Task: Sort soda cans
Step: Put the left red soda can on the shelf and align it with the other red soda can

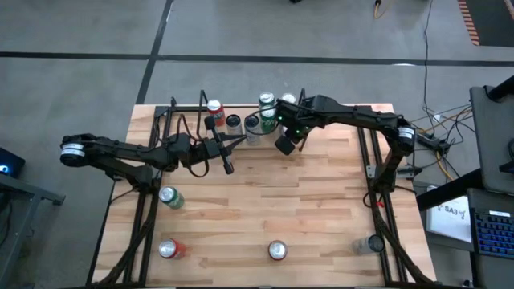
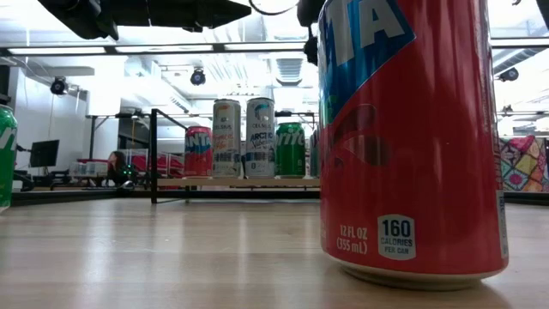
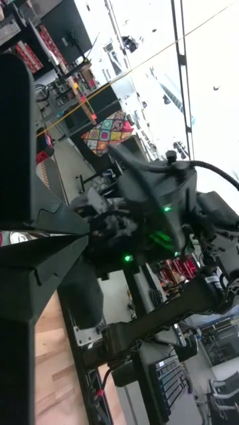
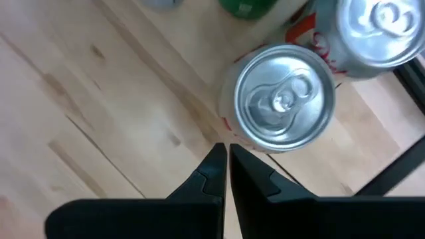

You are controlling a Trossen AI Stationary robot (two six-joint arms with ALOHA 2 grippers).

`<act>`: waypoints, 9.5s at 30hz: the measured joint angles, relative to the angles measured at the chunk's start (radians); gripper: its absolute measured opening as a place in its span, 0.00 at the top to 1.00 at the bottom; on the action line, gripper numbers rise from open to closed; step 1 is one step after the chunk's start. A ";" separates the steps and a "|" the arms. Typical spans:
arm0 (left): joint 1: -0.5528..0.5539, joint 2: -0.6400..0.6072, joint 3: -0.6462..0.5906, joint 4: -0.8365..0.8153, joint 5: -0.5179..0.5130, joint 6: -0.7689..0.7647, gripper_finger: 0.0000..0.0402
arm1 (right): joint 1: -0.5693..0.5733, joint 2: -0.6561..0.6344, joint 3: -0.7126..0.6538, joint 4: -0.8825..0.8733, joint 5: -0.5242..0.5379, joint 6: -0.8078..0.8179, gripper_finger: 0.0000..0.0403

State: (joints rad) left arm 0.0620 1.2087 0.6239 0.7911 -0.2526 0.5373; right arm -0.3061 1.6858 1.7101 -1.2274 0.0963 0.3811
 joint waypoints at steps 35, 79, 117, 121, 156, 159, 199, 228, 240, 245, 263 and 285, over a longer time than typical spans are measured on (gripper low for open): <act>-0.244 -0.001 0.206 -0.428 0.054 -0.094 1.00 | 0.297 -0.352 -0.309 0.447 0.010 -0.346 0.98; -0.953 0.459 1.039 -2.329 0.235 -1.580 1.00 | 0.350 -0.473 -0.539 0.584 0.007 -0.358 0.98; -1.130 0.391 0.750 -2.124 0.179 -1.807 0.99 | 0.411 -0.472 -0.540 0.687 0.000 -0.339 0.98; -1.131 0.393 0.750 -2.123 0.191 -1.844 0.94 | 0.411 -0.472 -0.540 0.687 0.000 -0.328 0.98; -1.135 0.393 0.741 -2.128 0.182 -1.932 0.22 | 0.418 -0.472 -0.543 0.686 0.000 -0.317 0.98; -1.135 0.393 0.740 -2.126 0.182 -1.932 0.22 | 0.418 -0.472 -0.546 0.686 0.000 -0.316 0.98; -1.133 0.398 0.586 -1.942 0.104 -1.974 0.19 | 0.418 -0.472 -0.552 0.686 0.000 -0.302 0.98; -1.082 0.439 0.739 -2.039 -0.006 -1.905 0.28 | 0.417 -0.472 -0.552 0.686 0.000 -0.308 0.98; -0.831 0.434 0.909 -2.184 -0.106 -1.417 0.28 | 0.417 -0.472 -0.553 0.639 0.000 -0.315 0.98; -0.685 0.405 0.915 -2.221 -0.131 -1.176 0.28 | 0.418 -0.472 -0.553 0.604 0.000 -0.315 0.98; -0.044 0.308 0.906 -2.160 -0.081 -0.416 0.28 | 0.417 -0.472 -0.553 0.588 0.000 -0.345 0.98; 0.260 0.325 0.903 -2.107 0.035 -0.101 0.28 | 0.417 -0.472 -0.553 0.586 0.000 -0.340 0.98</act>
State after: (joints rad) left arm 0.3222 1.5341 1.5272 -1.3159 -0.2180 0.4367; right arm 0.1112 1.2137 1.1572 -0.6415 0.0963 0.0414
